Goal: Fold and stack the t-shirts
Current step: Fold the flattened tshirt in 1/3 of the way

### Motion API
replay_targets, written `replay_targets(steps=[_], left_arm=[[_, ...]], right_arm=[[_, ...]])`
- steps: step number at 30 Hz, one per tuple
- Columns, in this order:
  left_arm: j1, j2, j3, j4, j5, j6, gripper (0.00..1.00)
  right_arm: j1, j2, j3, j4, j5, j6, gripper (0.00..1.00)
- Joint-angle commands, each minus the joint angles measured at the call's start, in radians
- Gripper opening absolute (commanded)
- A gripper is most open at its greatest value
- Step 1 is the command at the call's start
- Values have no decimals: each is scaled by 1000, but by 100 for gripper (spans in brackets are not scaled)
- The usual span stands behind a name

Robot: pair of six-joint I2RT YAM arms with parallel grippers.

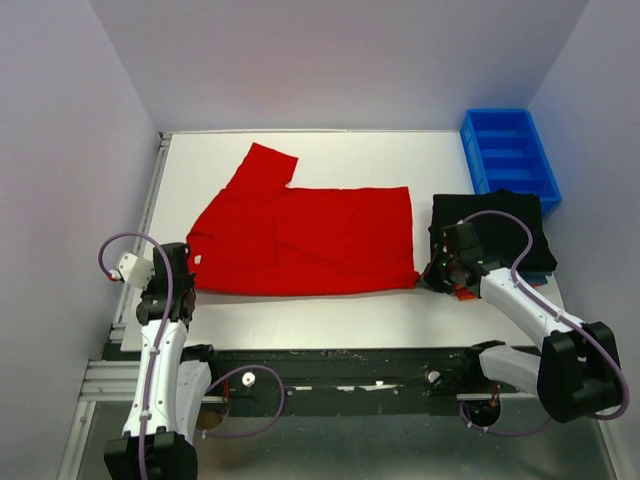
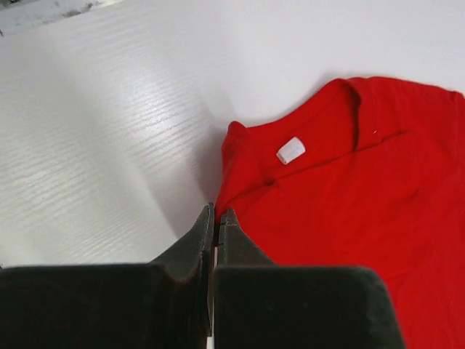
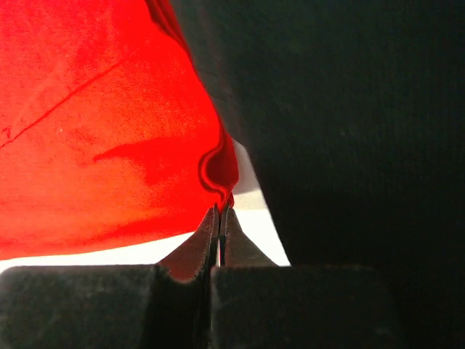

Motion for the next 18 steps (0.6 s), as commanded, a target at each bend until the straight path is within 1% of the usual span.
replay_targets(steps=[1,5,6,7,8,9,10,11,12,13,14,15,16,18], left_arm=[[17,-5,52,-49,-93,17,0],[28,25,61,-35,-89,28,0],[29,33,63,-29,-81,31,6],[29,41,66,-26,-64,37,14],[29,47,67,-35,-58,35,28],[31,48,73,-50,-58,31,43],[29,44,81,-63,-64,28,50],[29,38,86,-73,-70,28,53],[29,24,90,-84,-85,23,63],[29,10,98,-90,-96,23,70],[29,-8,104,-92,-110,28,75],[29,-21,112,-95,-125,32,79],[29,-36,116,-93,-134,35,81],[29,-47,124,-68,-130,49,82]], right_arm=[[11,-36,-62,-29,-26,-15,3],[42,-70,-99,-38,-29,0,5],[47,-76,-101,-44,-28,0,9],[50,-82,-99,-46,-31,-3,16],[50,-88,-92,-61,-29,-9,30],[50,-96,-82,-78,-19,-9,34],[50,-107,-69,-88,-13,-14,35],[50,-124,-53,-102,-3,-17,35],[50,-139,-36,-114,7,-18,40],[50,-153,-20,-124,15,-26,40],[51,-165,0,-133,27,-37,44],[50,-176,22,-139,38,-46,45],[50,-179,42,-142,49,-61,47],[50,-179,86,-142,63,-97,47]])
